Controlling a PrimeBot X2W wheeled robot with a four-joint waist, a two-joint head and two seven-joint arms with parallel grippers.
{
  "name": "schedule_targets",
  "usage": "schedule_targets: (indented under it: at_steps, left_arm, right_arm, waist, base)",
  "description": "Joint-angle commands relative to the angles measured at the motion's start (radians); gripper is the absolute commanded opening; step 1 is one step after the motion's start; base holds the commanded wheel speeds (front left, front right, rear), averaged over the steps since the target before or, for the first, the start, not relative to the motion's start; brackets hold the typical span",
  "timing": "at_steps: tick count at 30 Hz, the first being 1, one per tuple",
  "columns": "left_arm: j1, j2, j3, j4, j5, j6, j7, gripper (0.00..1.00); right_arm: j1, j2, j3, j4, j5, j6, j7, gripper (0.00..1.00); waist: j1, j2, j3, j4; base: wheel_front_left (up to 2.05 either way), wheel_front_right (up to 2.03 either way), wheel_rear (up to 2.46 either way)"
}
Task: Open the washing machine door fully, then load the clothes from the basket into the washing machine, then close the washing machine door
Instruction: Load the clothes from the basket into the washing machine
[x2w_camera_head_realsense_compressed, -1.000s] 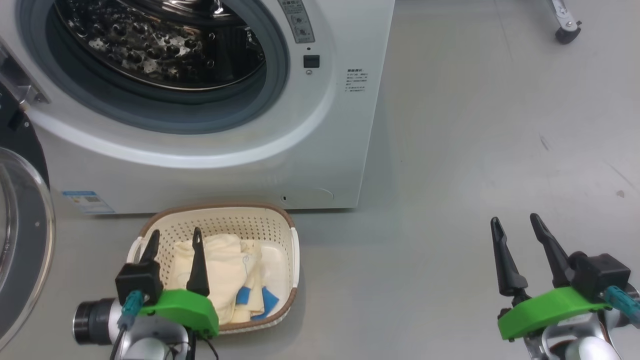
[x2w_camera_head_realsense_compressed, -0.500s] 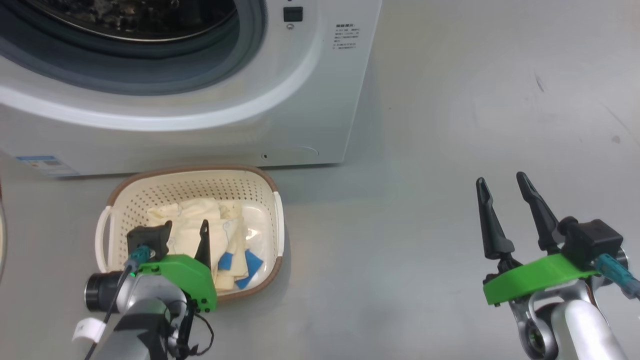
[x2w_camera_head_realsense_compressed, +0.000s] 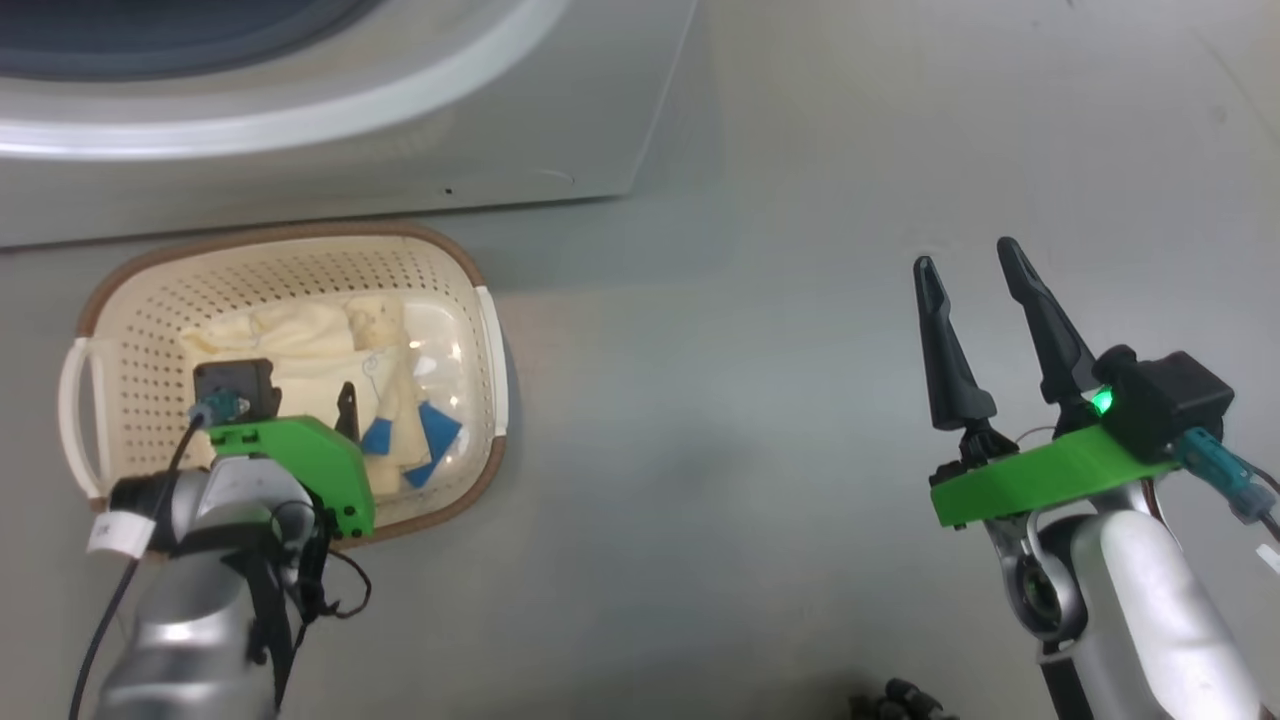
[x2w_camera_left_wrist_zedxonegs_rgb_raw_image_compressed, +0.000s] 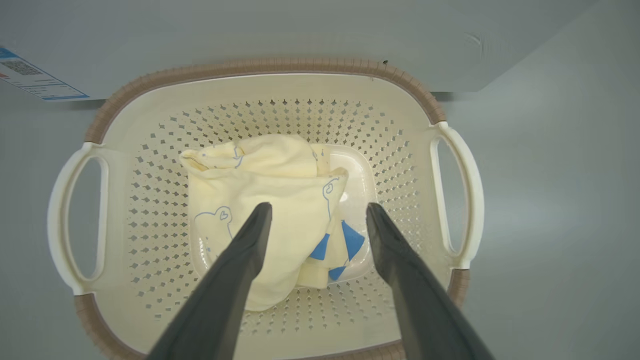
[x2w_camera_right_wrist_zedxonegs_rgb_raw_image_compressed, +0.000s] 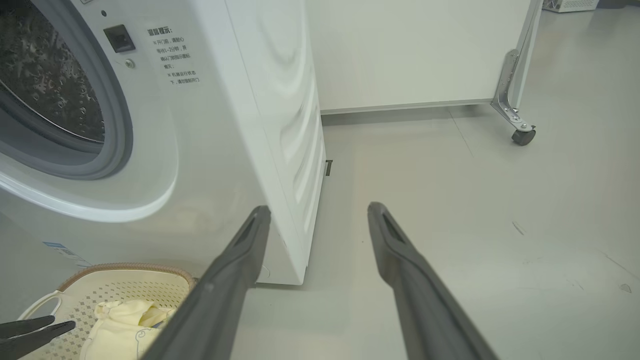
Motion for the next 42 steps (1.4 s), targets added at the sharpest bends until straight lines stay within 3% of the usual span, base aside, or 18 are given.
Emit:
schedule_targets:
  at_steps: [1, 20, 38, 39, 40, 41, 42]
  left_arm:
    - [-0.023, 0.040, 0.024, 0.003, -0.001, -0.005, -0.006, 1.00]
    - [-0.262, 0.132, 0.022, 0.194, -0.037, -0.026, 0.033, 1.00]
    - [-0.343, 0.210, 0.032, 0.223, -0.132, -0.033, 0.184, 1.00]
    - [-0.345, 0.210, 0.032, 0.223, -0.137, -0.033, 0.188, 0.90]
    - [-0.345, 0.210, 0.032, 0.223, -0.137, -0.033, 0.188, 0.90]
    - [-0.347, 0.210, 0.029, 0.223, -0.138, -0.033, 0.192, 0.34]
    - [-0.348, 0.210, 0.028, 0.223, -0.142, -0.033, 0.192, 0.00]
  right_arm:
    - [-0.014, -0.009, 0.025, -0.027, 0.006, -0.003, -0.011, 1.00]
    - [-0.126, -0.009, 0.106, -0.028, 0.016, -0.003, -0.030, 1.00]
    - [-0.168, -0.009, 0.144, -0.051, 0.071, -0.003, -0.031, 1.00]
    - [-0.169, -0.009, 0.144, -0.051, 0.072, -0.003, -0.031, 1.00]
    - [-0.169, -0.009, 0.144, -0.051, 0.072, -0.003, -0.031, 1.00]
    - [-0.171, -0.009, 0.145, -0.051, 0.073, -0.003, -0.031, 1.00]
    - [-0.172, -0.009, 0.145, -0.050, 0.075, -0.003, -0.031, 1.00]
  waist:
    - [-0.0002, 0.0000, 0.067, -0.030]
    - [-0.0002, 0.0000, 0.347, -0.085]
    - [-0.0002, 0.0000, 0.474, -0.140]
    - [-0.0002, 0.0000, 0.476, -0.141]
    - [-0.0002, 0.0000, 0.476, -0.141]
    - [-0.0002, 0.0000, 0.477, -0.142]
    - [-0.0002, 0.0000, 0.478, -0.142]
  base:
    - [0.00, 0.00, 0.00]
    - [0.00, 0.00, 0.00]
    - [0.00, 0.00, 0.00]
    - [0.00, 0.00, 0.00]
    - [0.00, 0.00, 0.00]
    - [0.00, 0.00, 0.00]
    - [0.00, 0.00, 0.00]
